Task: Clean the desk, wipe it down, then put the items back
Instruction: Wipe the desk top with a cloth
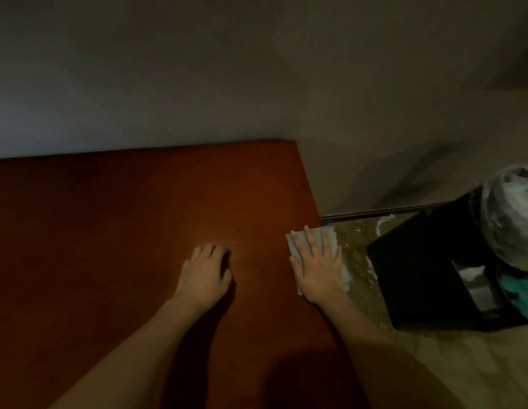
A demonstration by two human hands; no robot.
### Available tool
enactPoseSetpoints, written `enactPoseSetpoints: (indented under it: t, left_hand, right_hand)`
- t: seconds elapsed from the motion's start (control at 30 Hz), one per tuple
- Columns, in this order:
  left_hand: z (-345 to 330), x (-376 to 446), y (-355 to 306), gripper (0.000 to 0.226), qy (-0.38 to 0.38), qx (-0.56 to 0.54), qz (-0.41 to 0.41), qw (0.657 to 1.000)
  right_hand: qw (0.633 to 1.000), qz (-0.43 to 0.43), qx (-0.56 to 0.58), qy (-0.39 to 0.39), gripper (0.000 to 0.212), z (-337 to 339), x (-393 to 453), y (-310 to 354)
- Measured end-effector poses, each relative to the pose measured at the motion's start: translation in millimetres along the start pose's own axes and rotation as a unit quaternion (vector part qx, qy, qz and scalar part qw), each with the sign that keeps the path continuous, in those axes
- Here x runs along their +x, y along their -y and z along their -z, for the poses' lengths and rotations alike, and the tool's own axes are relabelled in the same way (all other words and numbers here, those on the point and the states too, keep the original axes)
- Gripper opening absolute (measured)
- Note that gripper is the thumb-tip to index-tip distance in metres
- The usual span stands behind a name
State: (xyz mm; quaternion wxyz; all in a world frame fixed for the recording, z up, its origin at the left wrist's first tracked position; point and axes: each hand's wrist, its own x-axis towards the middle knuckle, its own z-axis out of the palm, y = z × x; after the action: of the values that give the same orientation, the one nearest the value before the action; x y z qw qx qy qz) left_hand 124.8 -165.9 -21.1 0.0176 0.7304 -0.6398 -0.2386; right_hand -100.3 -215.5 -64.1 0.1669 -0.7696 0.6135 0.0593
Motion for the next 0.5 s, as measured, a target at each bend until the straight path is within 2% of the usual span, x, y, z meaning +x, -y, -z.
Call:
enactPoseSetpoints:
  t: [0.2, 0.33, 0.5]
  left_hand:
    - [29, 68, 16, 0.051, -0.025, -0.025, 0.029, 0.999]
    - [39, 105, 28, 0.051, -0.041, -0.027, 0.038, 0.998]
    - [49, 133, 42, 0.051, -0.052, -0.013, 0.022, 0.998]
  right_hand:
    - [0.999, 0.024, -0.028, -0.025, 0.068, 26, 101, 11]
    - [0.999, 0.025, -0.044, -0.016, 0.055, 39, 158, 17]
    - [0.999, 0.015, -0.033, -0.028, 0.054, 54, 216, 30]
